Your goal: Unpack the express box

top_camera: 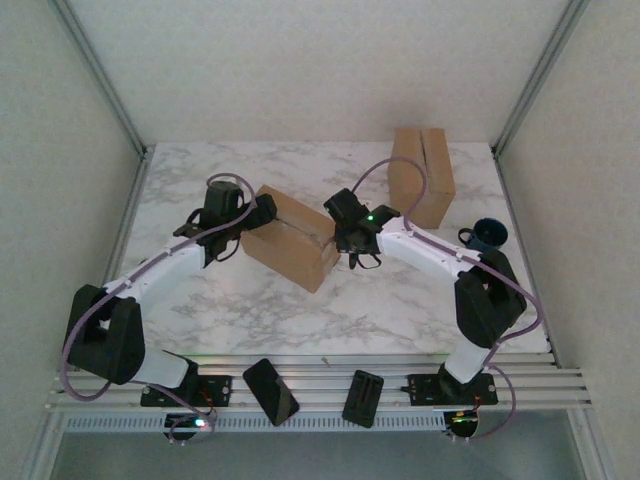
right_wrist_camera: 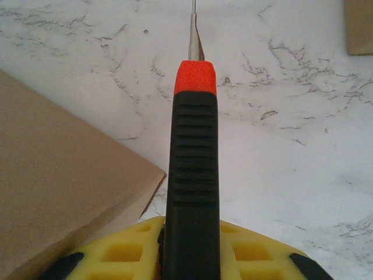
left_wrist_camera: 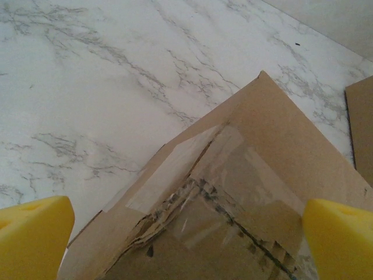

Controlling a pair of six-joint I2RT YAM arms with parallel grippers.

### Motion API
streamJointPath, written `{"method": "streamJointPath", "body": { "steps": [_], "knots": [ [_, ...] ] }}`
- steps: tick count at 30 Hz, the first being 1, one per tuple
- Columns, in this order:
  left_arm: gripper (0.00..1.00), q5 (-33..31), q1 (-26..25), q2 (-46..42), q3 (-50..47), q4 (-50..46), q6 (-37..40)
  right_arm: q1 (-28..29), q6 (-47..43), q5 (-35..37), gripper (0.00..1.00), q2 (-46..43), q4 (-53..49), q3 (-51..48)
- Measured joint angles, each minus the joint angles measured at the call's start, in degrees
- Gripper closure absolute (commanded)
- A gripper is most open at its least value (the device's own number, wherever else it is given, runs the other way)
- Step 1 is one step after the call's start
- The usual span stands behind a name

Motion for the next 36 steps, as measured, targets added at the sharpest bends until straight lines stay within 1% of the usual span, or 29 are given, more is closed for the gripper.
{"method": "streamJointPath", "body": {
  "steps": [5,12,27,36],
  "knots": [
    [0.0,-0.09,-0.02,-0.33,-0.72,1.09,0.0,-1.33,-0.5,-1.49,1.0,0.28,0.63,0.2],
    [0.0,-0.39,-0.07,-0.35,-3.56,6.69,0.04,-1.68,-0.66,-2.51,1.0,0.46,1.14,0.17],
    [0.0,-5.18,-1.68,0.96,-8.35,17.4,-0.02,-2.01,-0.63,-3.82,1.0,0.48,1.92,-0.15],
    [0.0,-7.58,-3.04,2.1,-8.79,19.1,-2.47,-2.05,-0.68,-5.11,1.0,0.17,2.38,-1.27]
  ]
}}
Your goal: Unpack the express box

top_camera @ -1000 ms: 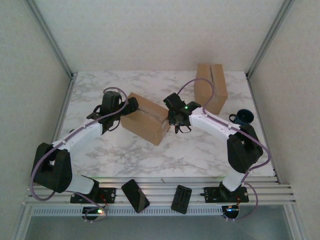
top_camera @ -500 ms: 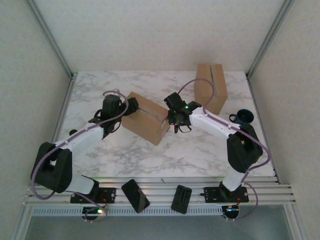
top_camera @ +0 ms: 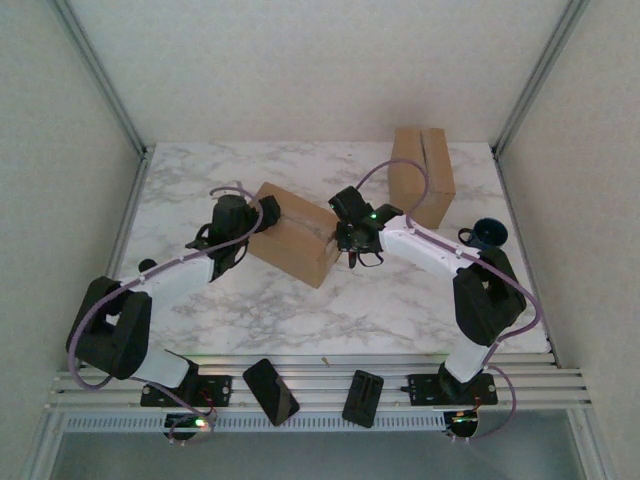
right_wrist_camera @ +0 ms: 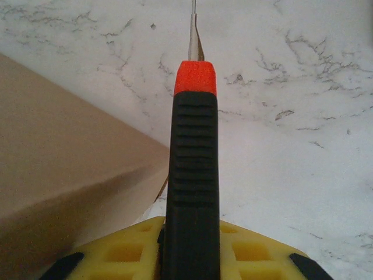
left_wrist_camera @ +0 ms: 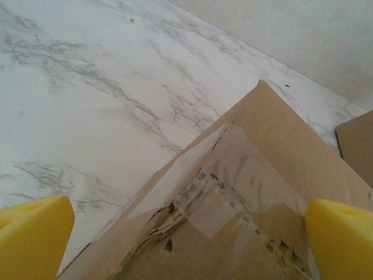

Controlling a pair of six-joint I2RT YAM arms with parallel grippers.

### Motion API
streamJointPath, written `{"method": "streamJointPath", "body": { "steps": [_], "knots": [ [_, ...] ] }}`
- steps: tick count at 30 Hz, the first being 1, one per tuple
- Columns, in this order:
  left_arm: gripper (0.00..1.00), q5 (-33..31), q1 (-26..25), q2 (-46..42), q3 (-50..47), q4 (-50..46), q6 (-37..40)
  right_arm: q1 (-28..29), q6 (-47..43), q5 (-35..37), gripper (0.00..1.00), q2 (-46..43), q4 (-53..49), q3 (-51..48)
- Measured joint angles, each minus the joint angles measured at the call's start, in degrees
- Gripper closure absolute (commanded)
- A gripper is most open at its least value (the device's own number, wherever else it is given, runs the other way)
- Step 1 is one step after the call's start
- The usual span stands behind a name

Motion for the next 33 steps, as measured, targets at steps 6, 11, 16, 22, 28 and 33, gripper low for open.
{"method": "streamJointPath", "body": {
  "steps": [6,11,16,22,28,33],
  "knots": [
    [0.0,-0.66,-0.42,0.24,-0.07,-0.48,-2.62,0.17,-0.44,-1.4,1.0,-3.82,-0.17,-1.77],
    [0.0,-0.7,-0.48,0.68,1.2,-2.82,-3.87,0.15,-0.63,-1.31,1.0,-10.29,-1.57,-3.45],
    [0.0,-1.27,-0.76,1.99,3.87,-6.29,-4.81,0.15,-0.61,-1.31,1.0,-16.0,-2.78,-5.46],
    [0.01,-1.7,-1.01,2.99,4.9,-7.1,-5.6,0.15,-0.61,-2.56,1.0,-22.25,-4.59,-7.72],
    [0.01,-1.7,-1.05,3.37,4.94,-6.71,-6.27,0.07,-0.11,-9.31,1.0,-28.65,-2.29,-11.54],
    [0.01,-1.7,-1.05,3.37,4.94,-6.69,-6.45,-2.84,2.95,-19.65,1.0,-30.03,5.9,-18.86]
  ]
}}
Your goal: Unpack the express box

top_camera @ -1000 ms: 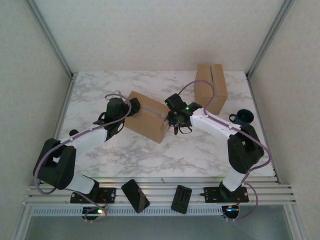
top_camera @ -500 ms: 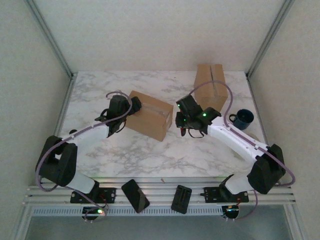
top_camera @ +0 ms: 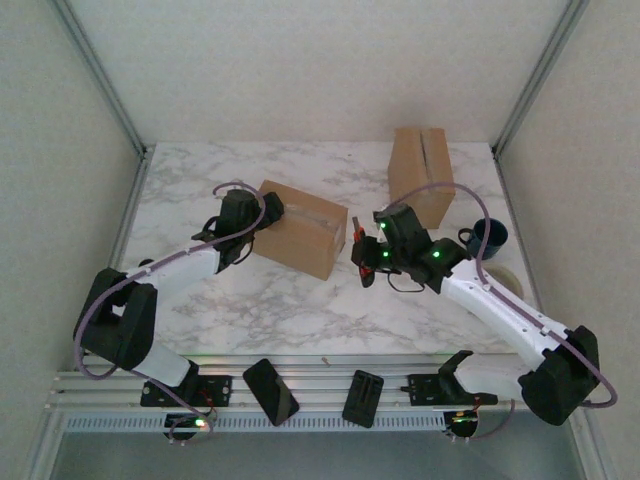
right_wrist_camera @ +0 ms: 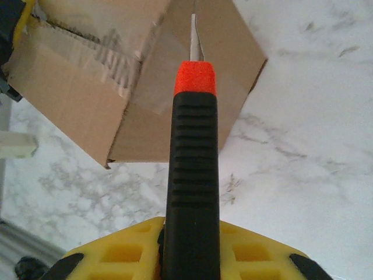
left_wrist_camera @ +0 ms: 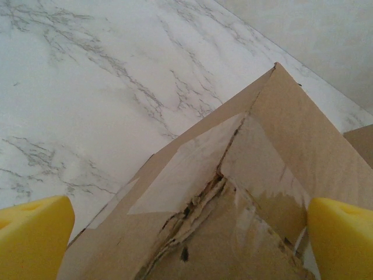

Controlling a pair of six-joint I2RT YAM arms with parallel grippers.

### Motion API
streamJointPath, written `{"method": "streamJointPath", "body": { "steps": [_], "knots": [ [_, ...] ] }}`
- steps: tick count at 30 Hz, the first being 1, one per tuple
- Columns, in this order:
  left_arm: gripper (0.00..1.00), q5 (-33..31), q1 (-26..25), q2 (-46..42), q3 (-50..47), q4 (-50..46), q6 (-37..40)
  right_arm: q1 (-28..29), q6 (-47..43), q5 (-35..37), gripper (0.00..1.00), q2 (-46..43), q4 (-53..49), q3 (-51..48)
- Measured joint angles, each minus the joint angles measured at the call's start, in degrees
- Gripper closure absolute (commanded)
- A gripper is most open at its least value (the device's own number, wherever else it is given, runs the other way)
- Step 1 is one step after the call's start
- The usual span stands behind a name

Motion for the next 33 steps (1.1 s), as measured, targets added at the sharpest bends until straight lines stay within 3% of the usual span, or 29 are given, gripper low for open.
{"method": "streamJointPath", "body": {
  "steps": [14,33],
  "knots": [
    [0.01,-0.02,0.0,-0.02,0.0,0.0,0.0,-6.51,5.64,-16.37,1.0,-1.86,18.01,-9.64],
    [0.01,0.0,0.0,-0.02,0.0,0.0,0.0,-8.2,8.0,-21.11,1.0,-0.35,20.83,-10.73]
  ]
}}
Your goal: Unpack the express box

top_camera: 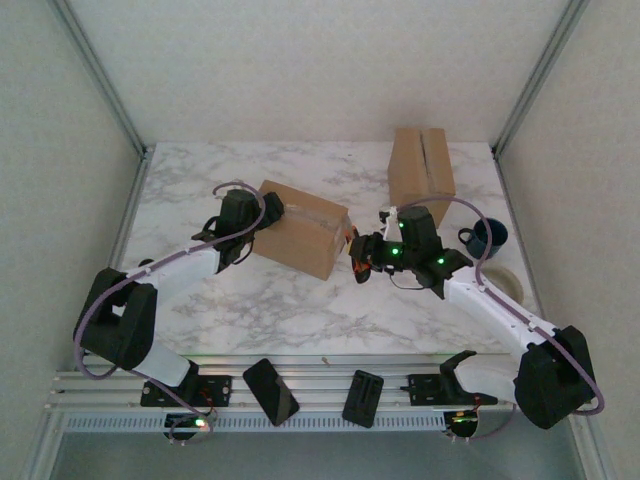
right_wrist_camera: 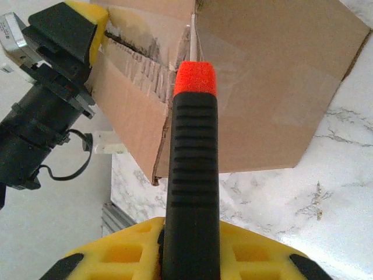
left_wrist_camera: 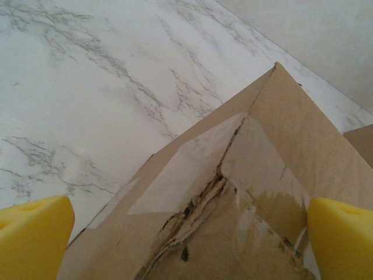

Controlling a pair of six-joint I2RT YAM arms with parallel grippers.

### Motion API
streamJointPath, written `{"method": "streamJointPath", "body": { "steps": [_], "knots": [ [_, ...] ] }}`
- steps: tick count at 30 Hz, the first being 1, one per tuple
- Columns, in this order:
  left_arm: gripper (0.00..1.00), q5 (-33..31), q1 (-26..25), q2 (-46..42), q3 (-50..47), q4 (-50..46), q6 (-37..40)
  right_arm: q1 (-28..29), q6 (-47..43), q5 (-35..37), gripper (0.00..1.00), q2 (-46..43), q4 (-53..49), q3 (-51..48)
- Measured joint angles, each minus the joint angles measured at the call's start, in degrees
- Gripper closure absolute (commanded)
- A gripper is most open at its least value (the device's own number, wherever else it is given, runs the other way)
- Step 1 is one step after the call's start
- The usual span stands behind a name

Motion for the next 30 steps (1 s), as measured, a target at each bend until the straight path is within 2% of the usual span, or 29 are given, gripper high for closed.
{"method": "streamJointPath", "body": {
  "steps": [30],
  "knots": [
    [0.01,0.0,0.0,0.07,0.0,0.02,0.02,0.28,3.15,-1.2,1.0,0.09,4.09,-2.21]
  ]
}}
